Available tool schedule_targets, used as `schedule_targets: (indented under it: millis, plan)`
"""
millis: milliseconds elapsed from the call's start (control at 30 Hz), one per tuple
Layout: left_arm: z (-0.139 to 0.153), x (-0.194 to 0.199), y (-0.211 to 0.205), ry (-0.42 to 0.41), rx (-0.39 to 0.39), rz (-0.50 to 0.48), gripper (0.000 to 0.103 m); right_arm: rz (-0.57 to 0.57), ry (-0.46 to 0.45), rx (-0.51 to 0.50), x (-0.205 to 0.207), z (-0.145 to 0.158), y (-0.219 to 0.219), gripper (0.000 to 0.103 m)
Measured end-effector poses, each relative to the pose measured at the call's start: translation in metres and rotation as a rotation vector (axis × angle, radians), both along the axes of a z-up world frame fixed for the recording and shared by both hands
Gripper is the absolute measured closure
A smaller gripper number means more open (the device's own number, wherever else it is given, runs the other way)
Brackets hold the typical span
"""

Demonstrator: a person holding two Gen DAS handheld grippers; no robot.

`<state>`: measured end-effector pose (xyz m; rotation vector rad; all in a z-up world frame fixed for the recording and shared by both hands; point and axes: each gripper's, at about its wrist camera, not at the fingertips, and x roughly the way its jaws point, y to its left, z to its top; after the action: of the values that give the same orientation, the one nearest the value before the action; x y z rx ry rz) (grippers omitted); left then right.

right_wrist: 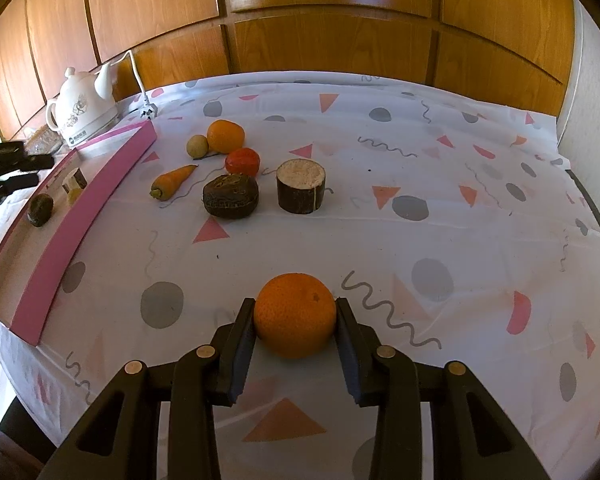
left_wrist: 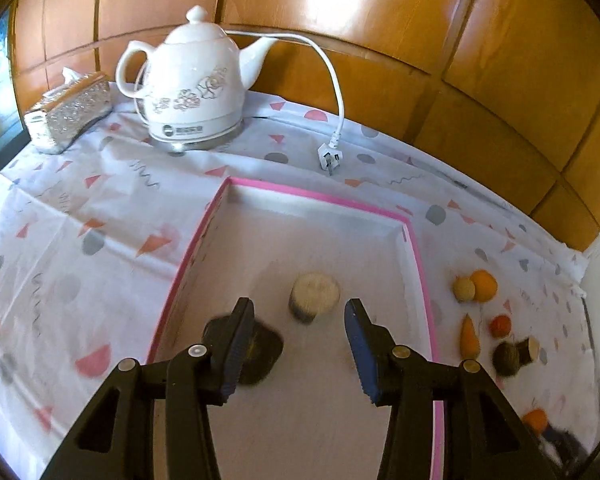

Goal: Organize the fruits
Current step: 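Lower the wood slice into the pink tray with the left tool and release, then carry the orange with the right tool into the pink tray and release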

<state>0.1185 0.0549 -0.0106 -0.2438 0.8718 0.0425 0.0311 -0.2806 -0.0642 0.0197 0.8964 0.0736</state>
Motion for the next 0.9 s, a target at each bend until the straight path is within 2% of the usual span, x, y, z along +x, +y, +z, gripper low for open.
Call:
schedule_targets:
  millis: [200,433,900]
  plan:
    - [-0.003,-0.037,0.002,-0.007,0.003,-0.005,0.055,-0.004,0.006,-0.029,0.002,0.002,0.003,0.065]
    - [0.003,-0.056,0.007,-0.025,0.027,-0.003,0.055,0.035,-0.001,-0.017,0.006,0.011,0.017,0.065]
    - [0.017,-0.076,0.031,-0.065,0.036,0.055,0.043,0.314,-0.042,0.045,0.02,0.043,0.115,0.065]
